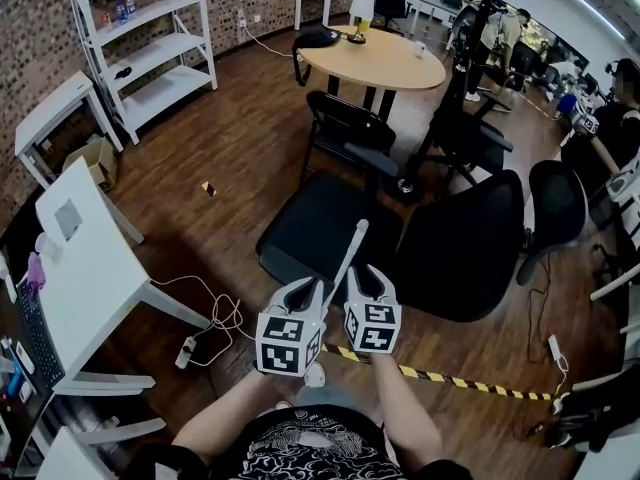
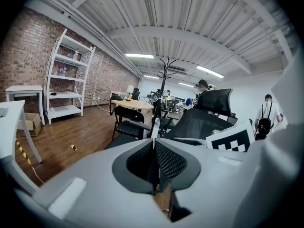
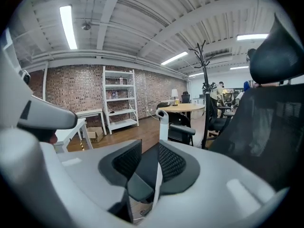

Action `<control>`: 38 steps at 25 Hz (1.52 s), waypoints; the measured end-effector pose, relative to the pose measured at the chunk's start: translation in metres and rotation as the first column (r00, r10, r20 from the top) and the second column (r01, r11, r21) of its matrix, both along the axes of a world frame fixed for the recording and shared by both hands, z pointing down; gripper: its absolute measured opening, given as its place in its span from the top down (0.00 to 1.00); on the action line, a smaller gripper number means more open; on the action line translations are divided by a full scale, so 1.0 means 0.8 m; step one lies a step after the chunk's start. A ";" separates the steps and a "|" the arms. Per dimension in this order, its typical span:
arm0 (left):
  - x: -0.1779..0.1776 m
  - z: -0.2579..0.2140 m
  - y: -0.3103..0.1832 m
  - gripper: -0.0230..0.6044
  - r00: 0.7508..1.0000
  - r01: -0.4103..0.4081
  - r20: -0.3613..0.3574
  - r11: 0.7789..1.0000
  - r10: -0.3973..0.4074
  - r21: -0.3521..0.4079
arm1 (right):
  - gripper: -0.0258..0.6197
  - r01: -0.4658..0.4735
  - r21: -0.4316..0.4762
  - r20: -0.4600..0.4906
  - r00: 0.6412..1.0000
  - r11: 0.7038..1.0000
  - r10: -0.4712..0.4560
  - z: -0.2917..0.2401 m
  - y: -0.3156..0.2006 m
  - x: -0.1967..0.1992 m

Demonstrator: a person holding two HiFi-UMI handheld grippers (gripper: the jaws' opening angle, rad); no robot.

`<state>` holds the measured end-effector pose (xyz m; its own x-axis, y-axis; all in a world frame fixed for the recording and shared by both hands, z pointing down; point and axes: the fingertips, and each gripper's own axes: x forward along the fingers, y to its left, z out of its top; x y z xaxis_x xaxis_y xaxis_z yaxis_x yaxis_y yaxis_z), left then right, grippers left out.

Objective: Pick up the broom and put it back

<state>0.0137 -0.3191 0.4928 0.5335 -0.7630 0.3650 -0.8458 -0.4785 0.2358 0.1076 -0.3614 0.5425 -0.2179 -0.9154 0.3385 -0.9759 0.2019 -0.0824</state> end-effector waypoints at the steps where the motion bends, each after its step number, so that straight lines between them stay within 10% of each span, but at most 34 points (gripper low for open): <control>1: -0.002 -0.003 0.009 0.94 1.000 -0.003 -0.004 1.000 0.003 0.006 | 0.81 -0.001 0.010 -0.003 1.000 1.000 0.001 -0.007 0.013 -0.004; 38: 0.012 -0.064 0.286 0.96 0.998 0.060 -0.031 0.980 -0.056 0.192 | 0.96 0.110 0.232 0.032 0.992 0.966 -0.120 -0.146 0.347 -0.036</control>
<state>0.0231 -0.0900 0.4415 0.4934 -0.8476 0.1952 -0.8684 -0.4673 0.1657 0.0786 -0.0838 0.4254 -0.3367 -0.9353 0.1093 -0.9413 0.3313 -0.0647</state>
